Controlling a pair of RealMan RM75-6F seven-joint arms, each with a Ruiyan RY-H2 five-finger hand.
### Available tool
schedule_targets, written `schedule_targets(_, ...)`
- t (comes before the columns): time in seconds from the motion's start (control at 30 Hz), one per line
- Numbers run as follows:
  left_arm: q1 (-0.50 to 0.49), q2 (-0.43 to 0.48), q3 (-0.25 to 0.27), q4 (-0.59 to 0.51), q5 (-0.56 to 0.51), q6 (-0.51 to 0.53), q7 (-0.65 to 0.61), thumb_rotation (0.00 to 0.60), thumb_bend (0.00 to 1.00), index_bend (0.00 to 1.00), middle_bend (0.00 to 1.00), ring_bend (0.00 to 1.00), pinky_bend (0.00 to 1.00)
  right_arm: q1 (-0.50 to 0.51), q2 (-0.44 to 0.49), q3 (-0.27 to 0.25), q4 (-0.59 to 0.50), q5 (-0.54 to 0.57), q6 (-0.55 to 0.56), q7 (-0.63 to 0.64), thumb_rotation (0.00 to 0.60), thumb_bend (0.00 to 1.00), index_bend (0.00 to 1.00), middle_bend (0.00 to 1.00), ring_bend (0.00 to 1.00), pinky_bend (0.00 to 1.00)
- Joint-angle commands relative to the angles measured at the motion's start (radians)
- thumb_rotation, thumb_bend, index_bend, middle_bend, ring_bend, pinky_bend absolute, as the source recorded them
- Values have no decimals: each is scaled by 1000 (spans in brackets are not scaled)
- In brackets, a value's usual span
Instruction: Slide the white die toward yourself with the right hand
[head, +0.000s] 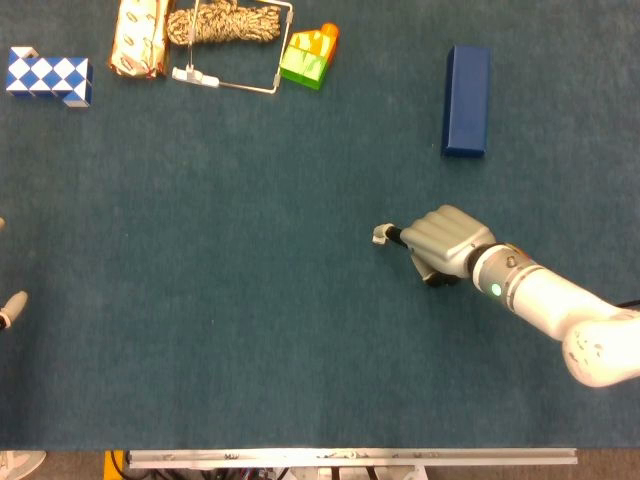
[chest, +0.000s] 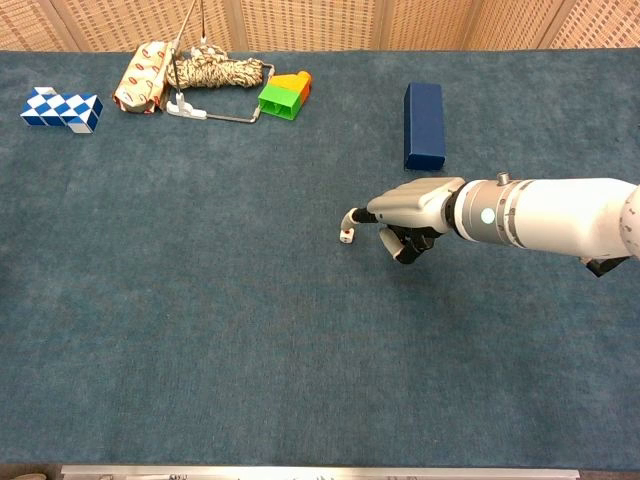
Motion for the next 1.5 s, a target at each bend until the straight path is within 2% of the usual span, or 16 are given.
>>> schedule_targets(0.03, 0, 1, 0, 1, -1, 0, -1, 600, 135, 263, 285, 322, 248, -10, 12, 1, -8, -19, 9, 12, 600, 1000, 107, 1000, 1000, 1000)
schedule_targets(0.53, 2, 1, 0, 2, -5, -2, 1, 600, 135, 264, 285, 322, 248, 23, -43, -12, 63, 49, 0, -7, 600, 1000, 106, 1000, 1000, 1000)
schedule_targets(0.8, 3, 0, 0, 9, -5, -2, -4, 600, 135, 263, 285, 322, 248, 27, -41, -19, 41, 44, 10, -8, 600, 1000, 106, 1000, 1000, 1000)
schedule_targets(1.2, 8, -1, 3, 20, -2, 5, -18, 600, 135, 263, 285, 322, 247, -11, -16, -50, -43, -34, 53, -6, 600, 1000, 106, 1000, 1000, 1000)
schedule_targets(1.5, 6, -1, 0, 14, 1, 5, -14, 600, 135, 263, 285, 322, 247, -72, 57, -44, -115, -133, 131, 21, 600, 1000, 106, 1000, 1000, 1000)
